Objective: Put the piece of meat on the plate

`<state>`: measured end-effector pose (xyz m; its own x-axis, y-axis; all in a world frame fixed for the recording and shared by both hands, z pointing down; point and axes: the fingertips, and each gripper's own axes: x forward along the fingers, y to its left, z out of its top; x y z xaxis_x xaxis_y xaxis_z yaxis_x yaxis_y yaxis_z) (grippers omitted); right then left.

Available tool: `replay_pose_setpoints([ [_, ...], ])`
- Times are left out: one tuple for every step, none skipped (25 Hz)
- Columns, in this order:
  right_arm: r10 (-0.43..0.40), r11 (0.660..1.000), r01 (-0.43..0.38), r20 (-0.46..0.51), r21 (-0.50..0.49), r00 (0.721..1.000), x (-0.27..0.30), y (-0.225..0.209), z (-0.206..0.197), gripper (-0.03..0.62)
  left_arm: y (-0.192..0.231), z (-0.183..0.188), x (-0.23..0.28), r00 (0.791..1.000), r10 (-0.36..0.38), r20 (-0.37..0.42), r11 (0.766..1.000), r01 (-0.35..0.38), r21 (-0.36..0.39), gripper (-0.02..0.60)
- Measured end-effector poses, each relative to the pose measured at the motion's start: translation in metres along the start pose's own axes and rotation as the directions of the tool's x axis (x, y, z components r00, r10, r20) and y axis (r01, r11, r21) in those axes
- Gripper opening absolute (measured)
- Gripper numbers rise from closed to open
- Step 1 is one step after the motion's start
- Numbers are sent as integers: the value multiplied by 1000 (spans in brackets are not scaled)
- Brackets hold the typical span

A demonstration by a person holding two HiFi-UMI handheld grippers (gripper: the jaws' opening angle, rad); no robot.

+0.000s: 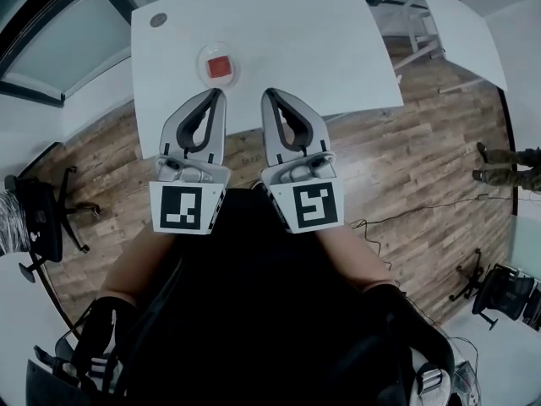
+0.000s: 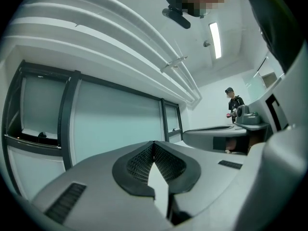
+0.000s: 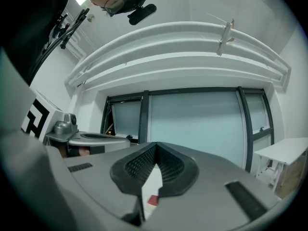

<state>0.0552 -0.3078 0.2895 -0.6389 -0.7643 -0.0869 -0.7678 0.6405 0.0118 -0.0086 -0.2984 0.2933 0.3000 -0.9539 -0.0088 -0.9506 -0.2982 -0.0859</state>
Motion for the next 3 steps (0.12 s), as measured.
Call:
replay_pose_setpoints([
  [2, 1000, -2, 2, -2, 1000, -5, 0, 1, 3, -4, 1, -3, 1000, 1, 4, 1000, -1, 2, 3],
  [5, 1000, -5, 3, -3, 1000, -9, 0, 2, 3, -9, 3, -5, 1000, 2, 7, 1000, -2, 4, 3],
  [8, 1000, -8, 5, -4, 1000, -13, 1, 3, 3, -13, 4, -8, 1000, 3, 11, 1000, -3, 5, 3],
])
